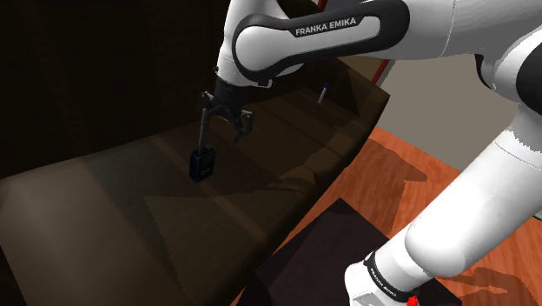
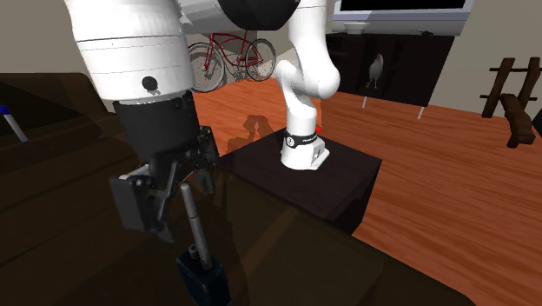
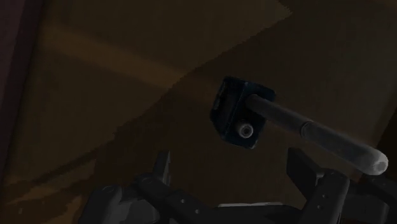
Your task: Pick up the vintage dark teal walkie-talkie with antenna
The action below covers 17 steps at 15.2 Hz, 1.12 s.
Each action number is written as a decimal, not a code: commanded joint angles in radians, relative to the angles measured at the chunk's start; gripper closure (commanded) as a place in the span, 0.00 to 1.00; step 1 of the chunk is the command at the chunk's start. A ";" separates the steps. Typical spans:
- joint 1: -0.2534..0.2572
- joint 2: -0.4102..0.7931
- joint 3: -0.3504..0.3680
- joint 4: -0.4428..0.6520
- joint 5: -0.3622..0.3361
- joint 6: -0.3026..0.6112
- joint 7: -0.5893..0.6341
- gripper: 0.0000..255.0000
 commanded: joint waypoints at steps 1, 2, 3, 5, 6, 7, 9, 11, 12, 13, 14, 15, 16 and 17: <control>0.015 0.096 -0.002 0.062 -0.054 0.018 0.110 0.00; 0.021 0.110 -0.007 0.073 -0.062 0.020 0.125 0.00; 0.023 0.116 -0.009 0.066 -0.065 0.032 0.126 0.00; 0.025 0.128 -0.011 0.052 -0.072 0.057 0.130 0.00; 0.026 0.135 -0.012 0.046 -0.076 0.069 0.131 0.00; 0.028 0.141 -0.013 0.039 -0.080 0.081 0.133 0.00; 0.031 0.159 -0.017 0.024 -0.090 0.112 0.139 0.00; 0.031 0.159 -0.017 0.024 -0.090 0.112 0.139 0.00; 0.031 0.158 -0.016 0.022 -0.090 0.113 0.139 1.00; 0.031 0.158 -0.016 0.022 -0.090 0.113 0.139 1.00; 0.031 0.158 -0.016 0.022 -0.090 0.113 0.139 1.00; 0.031 0.158 -0.016 0.022 -0.090 0.113 0.139 1.00; 0.031 0.158 -0.016 0.022 -0.089 0.113 0.139 1.00; 0.031 0.157 -0.016 0.022 -0.089 0.113 0.139 1.00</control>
